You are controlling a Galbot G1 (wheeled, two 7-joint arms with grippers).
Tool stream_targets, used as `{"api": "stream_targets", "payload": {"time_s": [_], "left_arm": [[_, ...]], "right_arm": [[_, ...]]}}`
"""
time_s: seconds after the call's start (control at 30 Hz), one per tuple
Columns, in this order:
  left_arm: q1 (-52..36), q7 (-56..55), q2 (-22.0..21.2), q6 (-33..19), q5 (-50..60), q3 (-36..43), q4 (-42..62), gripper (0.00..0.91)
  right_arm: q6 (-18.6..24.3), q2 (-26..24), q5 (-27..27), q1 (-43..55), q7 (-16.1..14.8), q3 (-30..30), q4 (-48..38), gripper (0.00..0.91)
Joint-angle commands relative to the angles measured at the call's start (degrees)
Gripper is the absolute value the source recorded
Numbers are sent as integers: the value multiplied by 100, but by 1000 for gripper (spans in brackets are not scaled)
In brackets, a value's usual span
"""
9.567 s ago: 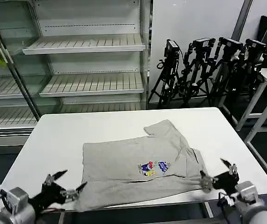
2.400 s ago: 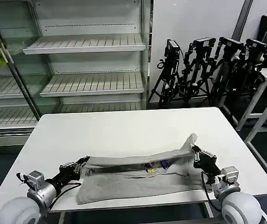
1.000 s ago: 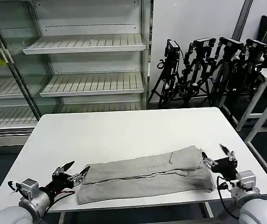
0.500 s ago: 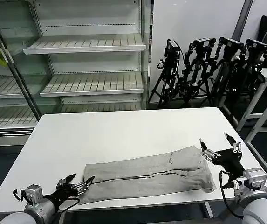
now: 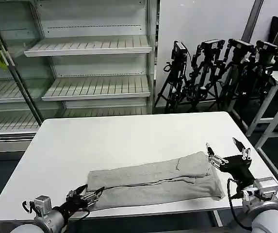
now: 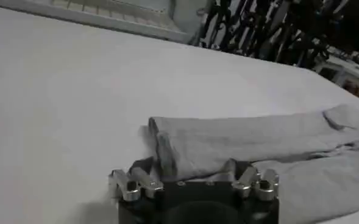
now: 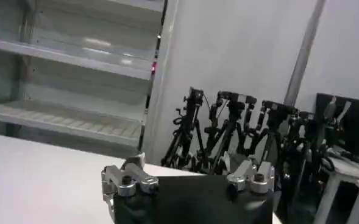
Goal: Fold and organize the clothes.
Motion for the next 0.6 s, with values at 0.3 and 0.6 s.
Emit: {"api": "stream_targets", "payload": {"time_s": [0.3, 0.6], "left_arm": [[20, 96, -115, 47, 250, 170, 6, 50], [-16, 110, -81, -57, 309, 37, 1, 50]], "right_arm": [[2, 83, -59, -17, 13, -27, 72, 907], [20, 155, -130, -10, 5, -108, 58, 907]]}}
